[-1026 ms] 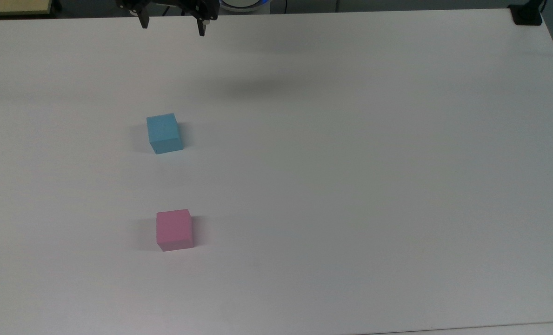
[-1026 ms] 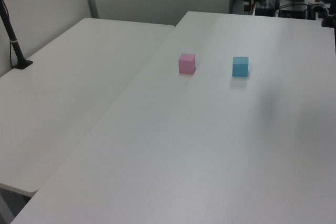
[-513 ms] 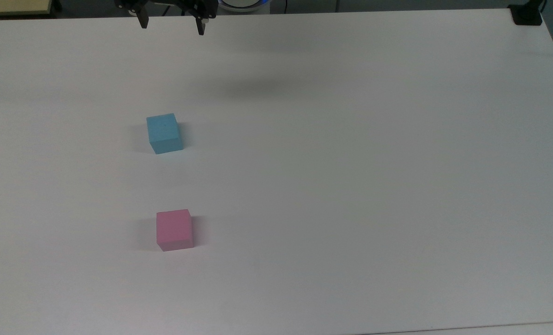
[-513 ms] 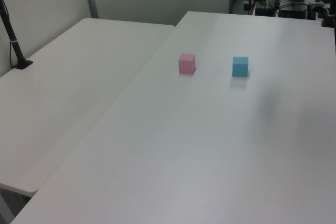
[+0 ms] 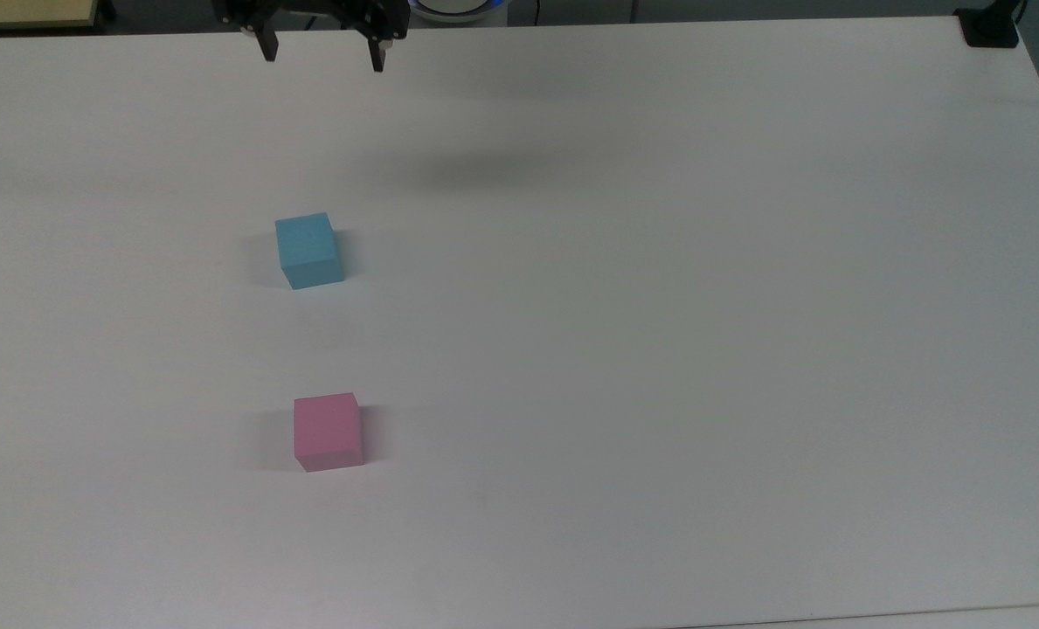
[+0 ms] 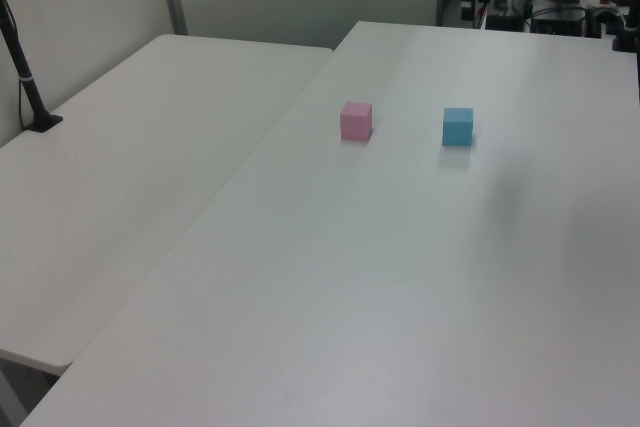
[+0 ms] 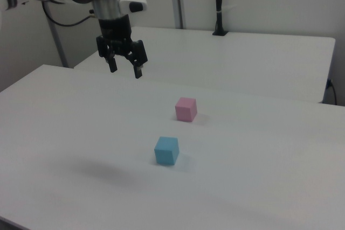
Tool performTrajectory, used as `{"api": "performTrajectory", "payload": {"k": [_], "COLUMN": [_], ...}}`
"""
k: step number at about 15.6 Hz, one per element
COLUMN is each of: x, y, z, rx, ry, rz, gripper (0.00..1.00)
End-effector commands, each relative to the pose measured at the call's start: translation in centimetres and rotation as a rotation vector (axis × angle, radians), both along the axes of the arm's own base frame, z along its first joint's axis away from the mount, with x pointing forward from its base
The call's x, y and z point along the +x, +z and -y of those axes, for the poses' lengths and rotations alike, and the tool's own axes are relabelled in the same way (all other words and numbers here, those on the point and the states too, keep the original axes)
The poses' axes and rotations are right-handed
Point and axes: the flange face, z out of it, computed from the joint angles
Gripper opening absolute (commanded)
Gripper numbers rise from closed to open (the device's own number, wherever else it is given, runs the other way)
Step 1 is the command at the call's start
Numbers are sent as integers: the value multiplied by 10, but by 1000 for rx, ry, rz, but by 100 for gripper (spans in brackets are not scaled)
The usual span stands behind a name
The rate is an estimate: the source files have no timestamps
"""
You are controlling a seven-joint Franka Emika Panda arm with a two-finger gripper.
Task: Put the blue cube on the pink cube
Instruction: 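Lower the open gripper over the light-blue cube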
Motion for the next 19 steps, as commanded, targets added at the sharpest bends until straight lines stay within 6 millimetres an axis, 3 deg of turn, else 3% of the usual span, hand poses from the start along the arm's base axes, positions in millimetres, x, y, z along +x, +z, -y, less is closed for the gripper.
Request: {"api": "performTrajectory", "payload": {"k": [1,3,5,7,10,14,19], "x": [18,35,50,42,33,24,31], "y": [-42,-84,-130,-178,-217,-247,-263], "z": [20,25,46,62,70,63,53], "rx": [5,-6,-47,-85,-95,-85,-83], "ry": [50,80,81,222,286,328,326], "rz": [-20,-61,-49,-100,-106,-152,-140], "gripper": [100,100,100,100,100,100,100]}}
